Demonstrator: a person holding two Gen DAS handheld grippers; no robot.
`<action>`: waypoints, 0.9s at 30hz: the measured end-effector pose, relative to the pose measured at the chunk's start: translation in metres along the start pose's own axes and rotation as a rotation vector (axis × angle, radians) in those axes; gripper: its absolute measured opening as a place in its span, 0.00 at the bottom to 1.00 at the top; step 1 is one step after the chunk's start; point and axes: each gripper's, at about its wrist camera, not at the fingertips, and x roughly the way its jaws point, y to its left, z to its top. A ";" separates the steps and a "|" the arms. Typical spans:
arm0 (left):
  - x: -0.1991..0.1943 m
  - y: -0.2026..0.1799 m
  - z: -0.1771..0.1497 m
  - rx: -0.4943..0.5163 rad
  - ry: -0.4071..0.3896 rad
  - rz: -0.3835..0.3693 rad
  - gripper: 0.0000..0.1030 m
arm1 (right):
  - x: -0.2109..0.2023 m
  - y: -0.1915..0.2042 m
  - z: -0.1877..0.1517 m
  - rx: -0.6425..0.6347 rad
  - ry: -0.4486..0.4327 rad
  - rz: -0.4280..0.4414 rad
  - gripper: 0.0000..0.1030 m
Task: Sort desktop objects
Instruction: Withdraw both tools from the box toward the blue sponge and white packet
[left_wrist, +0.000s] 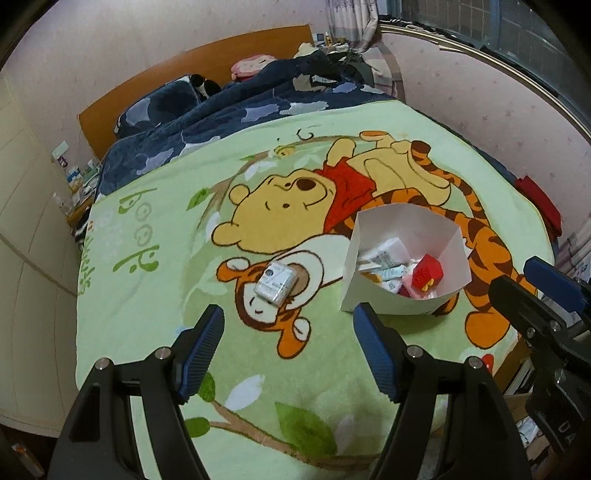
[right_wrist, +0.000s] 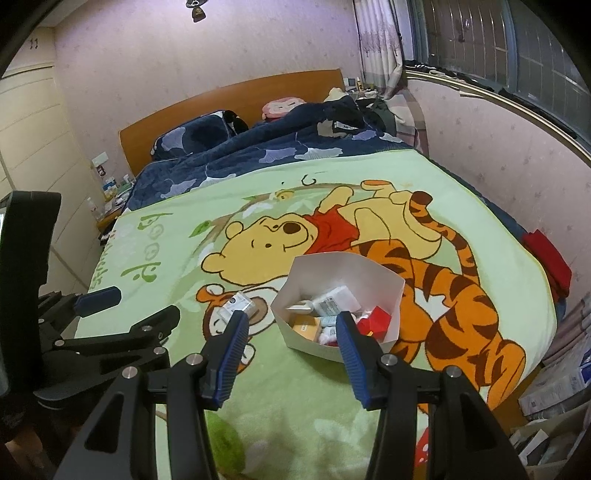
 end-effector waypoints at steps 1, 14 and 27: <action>0.002 0.003 -0.003 -0.010 0.009 0.001 0.73 | 0.003 0.002 -0.001 -0.006 0.010 0.007 0.49; 0.073 0.095 -0.105 -0.256 0.239 0.140 0.77 | 0.088 0.087 -0.052 -0.220 0.214 0.192 0.49; 0.230 0.182 -0.155 -0.352 0.266 0.229 0.77 | 0.256 0.135 -0.087 -0.224 0.237 0.150 0.49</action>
